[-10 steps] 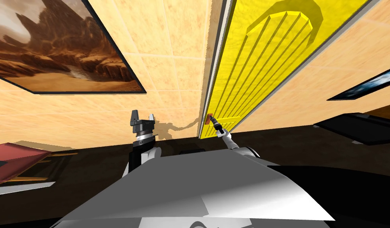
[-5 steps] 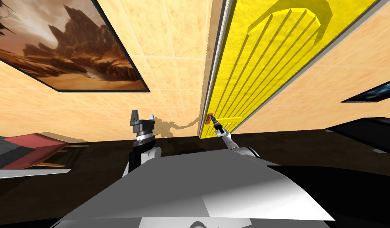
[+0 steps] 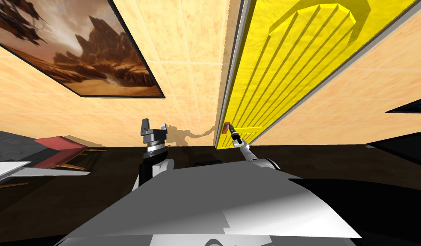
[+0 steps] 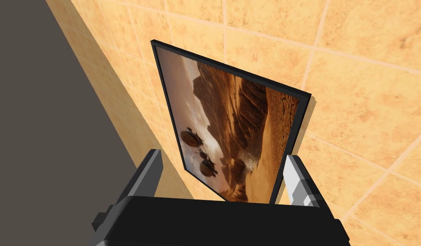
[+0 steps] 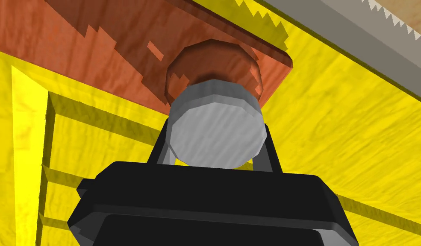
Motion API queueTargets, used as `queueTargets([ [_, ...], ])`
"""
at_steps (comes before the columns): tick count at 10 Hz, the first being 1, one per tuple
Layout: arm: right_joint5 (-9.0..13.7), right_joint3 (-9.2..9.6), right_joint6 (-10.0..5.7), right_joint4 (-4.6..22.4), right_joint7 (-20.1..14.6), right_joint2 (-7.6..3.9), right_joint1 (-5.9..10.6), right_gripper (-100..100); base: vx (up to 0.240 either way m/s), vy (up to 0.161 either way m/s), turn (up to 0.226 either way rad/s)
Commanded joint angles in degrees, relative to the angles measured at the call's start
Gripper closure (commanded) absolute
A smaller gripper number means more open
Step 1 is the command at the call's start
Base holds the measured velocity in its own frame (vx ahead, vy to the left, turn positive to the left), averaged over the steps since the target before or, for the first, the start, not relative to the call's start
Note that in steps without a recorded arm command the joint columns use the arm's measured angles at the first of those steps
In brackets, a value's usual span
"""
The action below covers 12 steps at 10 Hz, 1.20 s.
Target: Pull the door open
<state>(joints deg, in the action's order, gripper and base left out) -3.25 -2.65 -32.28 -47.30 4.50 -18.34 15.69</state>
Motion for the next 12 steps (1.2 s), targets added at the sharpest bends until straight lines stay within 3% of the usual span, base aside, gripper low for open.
queueTargets([
  [1, 2.7, 0.13, 0.0, -0.1, -2.9, 0.03, 0.32, 100, -0.08, -0.059, 0.151],
  [4, 4.5, 0.21, 0.2, -0.1, -6.2, 0.07, 0.37, 100, -0.056, -0.033, 0.076],
  [6, 8.1, 0.37, 0.61, 0.0, -10.0, 0.15, 0.46, 100, -0.063, -0.045, 0.112],
  [9, 10.0, 0.46, 0.81, 0.0, -13.2, 0.19, 0.51, 100, -0.058, -0.041, 0.079],
  [11, 13.6, 0.63, 1.22, 0.0, -16.9, 0.28, 0.61, 100, -0.06, -0.035, 0.133],
  [12, 13.6, 0.63, 1.22, 0.0, -17.9, 0.28, 0.61, 100, -0.058, -0.048, 0.059],
])
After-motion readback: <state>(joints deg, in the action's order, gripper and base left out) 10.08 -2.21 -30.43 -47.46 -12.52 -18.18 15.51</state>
